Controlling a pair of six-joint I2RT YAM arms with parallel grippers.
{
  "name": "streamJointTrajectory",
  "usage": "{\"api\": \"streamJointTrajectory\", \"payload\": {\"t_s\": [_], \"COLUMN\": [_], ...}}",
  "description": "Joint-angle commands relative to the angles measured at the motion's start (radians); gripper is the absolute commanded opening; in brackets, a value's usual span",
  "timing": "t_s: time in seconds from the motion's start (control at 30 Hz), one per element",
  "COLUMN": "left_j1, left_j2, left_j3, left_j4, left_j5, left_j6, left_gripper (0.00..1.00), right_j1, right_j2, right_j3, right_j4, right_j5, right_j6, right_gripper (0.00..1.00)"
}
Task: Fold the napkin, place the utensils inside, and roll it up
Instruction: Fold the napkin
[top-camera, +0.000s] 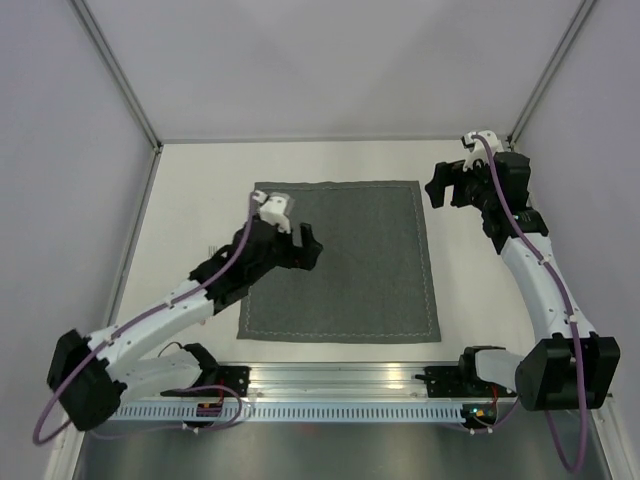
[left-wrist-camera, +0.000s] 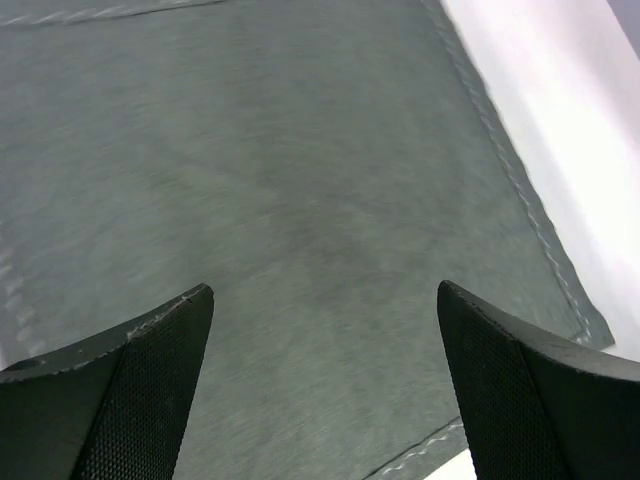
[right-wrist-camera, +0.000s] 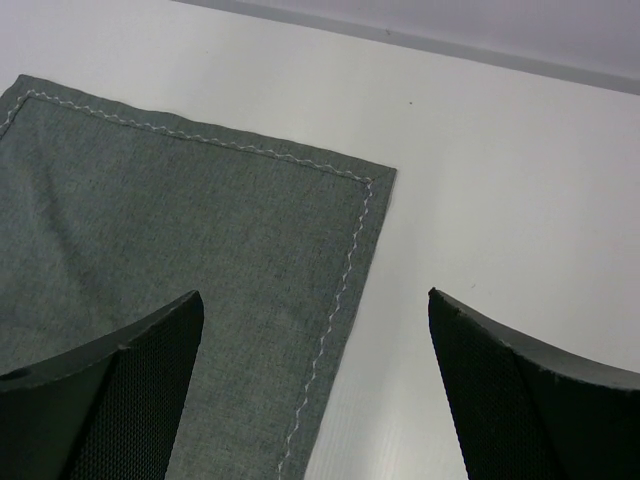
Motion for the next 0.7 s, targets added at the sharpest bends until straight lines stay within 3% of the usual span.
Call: {"api": "streamJointTrajectory", "payload": {"t_s": [0.0, 0.27, 0.4, 0.67], "left_j1": [-0.221, -0.503, -0.595, -0.687], "left_j2": [0.159, 0.645, 0.787, 0.933], "left_j3": [0.117, 0.324, 0.396, 0.505], "left_j4": [0.087, 0.306, 0.423, 0.460], "left_j5": [-0.166, -0.197, -0.174, -0.142], "left_j6": [0.113, 0.208, 0.242, 0.253], "left_gripper": [0.95, 0.88, 0.82, 0.71], "right_j1": [-0.001, -0.003, -0.003, -0.003], "right_j2": [0.021, 0.070, 0.076, 0.085], "right_j3": [0.086, 0.183, 0.189, 0.166], "right_j4": [-0.078, -0.150, -0.150, -0.133], "right_j5": [0.011, 0.017, 0.001, 0.021], "right_j6": [0.000, 0.049, 0.058, 0.081], "right_gripper": [0.98, 0.98, 0.98, 0.98]}}
